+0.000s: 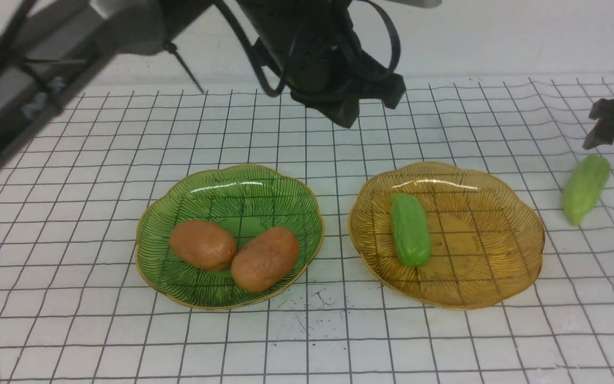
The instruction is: Put different types of vegetables on the plate.
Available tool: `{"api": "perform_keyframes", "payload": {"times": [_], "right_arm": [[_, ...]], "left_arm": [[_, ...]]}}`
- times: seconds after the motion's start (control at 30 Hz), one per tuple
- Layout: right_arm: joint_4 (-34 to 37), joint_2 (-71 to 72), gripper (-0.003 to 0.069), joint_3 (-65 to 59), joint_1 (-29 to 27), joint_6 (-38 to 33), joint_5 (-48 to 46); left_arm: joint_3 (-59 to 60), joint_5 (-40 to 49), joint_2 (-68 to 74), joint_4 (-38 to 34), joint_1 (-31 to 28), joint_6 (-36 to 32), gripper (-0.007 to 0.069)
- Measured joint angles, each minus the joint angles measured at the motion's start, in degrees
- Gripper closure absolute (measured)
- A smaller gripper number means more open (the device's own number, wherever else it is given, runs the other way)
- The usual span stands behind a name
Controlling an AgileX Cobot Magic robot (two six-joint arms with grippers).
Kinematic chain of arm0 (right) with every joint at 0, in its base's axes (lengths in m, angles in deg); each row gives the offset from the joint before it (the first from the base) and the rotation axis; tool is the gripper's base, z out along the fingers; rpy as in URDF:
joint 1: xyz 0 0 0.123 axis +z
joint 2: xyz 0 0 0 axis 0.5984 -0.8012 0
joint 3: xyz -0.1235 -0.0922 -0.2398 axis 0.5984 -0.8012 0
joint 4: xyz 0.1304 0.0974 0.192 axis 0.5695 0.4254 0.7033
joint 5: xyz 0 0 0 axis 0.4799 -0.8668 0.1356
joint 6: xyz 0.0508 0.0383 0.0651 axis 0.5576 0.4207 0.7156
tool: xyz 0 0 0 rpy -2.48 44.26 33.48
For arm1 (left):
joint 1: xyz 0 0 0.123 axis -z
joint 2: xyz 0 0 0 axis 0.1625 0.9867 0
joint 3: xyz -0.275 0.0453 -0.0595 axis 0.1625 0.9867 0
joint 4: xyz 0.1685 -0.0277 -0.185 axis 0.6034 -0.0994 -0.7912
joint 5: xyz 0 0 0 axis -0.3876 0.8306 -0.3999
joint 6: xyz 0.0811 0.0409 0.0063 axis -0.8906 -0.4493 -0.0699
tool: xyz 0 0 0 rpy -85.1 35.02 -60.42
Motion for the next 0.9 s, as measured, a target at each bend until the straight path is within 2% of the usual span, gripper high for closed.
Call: {"api": "perform_keyframes", "payload": {"times": [0.2,0.33,0.37,0.4,0.43,0.47,0.53,0.73,0.83,0.9], "right_arm": [[2.9,-3.8,0.0062,0.0,-0.1,0.8,1.6],[6.3,-5.8,0.0097,0.0,-0.1,0.4,1.8],[7.9,-6.2,0.016,0.0,-0.1,-0.9,1.8],[8.0,-6.2,0.0169,0.0,-0.1,-1.0,1.8],[8.7,-6.3,0.0248,0.1,-0.1,-2.0,1.2],[8.8,-6.3,0.0282,0.7,-0.2,-2.5,-0.2],[8.7,-6.3,0.0277,1.5,-0.2,-3.2,-2.3],[9.7,-1.3,0.0271,9.3,0.4,-9.8,-21.8],[11.9,0.9,0.0271,10.4,1.7,-12.0,-26.9],[14.1,1.9,0.0271,10.8,5.2,-13.8,-30.9]], "left_arm": [[7.8,0.0,-8.0,1.3,0.0,0.1,0.0632],[12.1,0.1,-13.5,2.4,0.0,0.9,0.0632],[13.4,0.1,-15.4,2.8,0.0,1.3,0.0632],[13.8,0.1,-15.7,2.9,0.0,1.7,0.0632],[14.8,0.1,-17.7,3.4,0.0,2.1,0.0632],[15.7,0.1,-19.2,3.4,0.0,2.3,0.0632],[16.4,0.1,-20.7,3.4,0.0,2.8,0.0632],[20.0,0.2,-29.7,3.4,0.0,4.8,0.0632],[21.9,0.2,-32.5,4.2,0.0,5.6,0.0632],[25.4,0.2,-36.6,5.3,0.0,7.4,0.0632]]}}
